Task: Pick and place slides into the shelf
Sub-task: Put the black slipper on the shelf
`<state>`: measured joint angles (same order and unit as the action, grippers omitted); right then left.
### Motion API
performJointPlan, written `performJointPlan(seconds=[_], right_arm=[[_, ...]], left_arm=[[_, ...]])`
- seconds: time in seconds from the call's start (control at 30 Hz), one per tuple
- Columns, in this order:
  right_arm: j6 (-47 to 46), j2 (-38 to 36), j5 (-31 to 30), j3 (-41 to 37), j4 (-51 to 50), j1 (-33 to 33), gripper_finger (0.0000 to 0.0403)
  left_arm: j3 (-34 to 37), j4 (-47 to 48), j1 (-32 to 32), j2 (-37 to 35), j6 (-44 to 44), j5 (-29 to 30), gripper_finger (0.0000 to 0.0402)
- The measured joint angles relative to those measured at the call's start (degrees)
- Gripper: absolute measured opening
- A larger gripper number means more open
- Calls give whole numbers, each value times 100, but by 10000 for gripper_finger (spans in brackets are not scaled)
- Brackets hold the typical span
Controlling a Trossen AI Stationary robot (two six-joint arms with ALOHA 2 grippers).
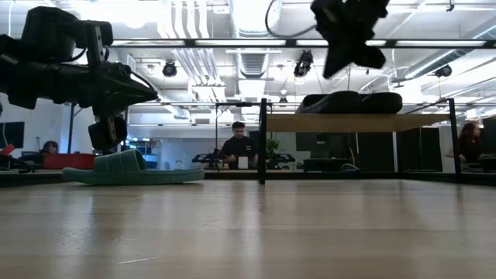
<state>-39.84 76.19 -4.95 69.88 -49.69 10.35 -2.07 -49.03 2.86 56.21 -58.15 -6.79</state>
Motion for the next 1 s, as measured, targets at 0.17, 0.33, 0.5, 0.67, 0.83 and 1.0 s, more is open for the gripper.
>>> performJointPlan(seconds=[0.17, 0.33, 0.5, 0.67, 0.83, 1.0], right_arm=[[346, 164, -539, 339, 116, 20, 13], [1220, 680, -667, 587, 112, 40, 13], [1755, 1382, -701, 840, 57, 178, 13], [1979, 1893, -1007, 1293, 87, 301, 13], [2216, 2059, -1360, 1785, 92, 360, 13], [2459, 2188, -1572, 1884, 22, 597, 13]], left_arm=[[0, -4, 0, 0, 2, 0, 0], [0, -9, -1, 2, 2, 17, 0], [0, -16, -1, 2, 4, 84, 0], [0, -25, 2, 2, -3, 90, 0], [0, -26, 0, 2, -7, 87, 0], [0, -25, 2, 2, -5, 87, 0]])
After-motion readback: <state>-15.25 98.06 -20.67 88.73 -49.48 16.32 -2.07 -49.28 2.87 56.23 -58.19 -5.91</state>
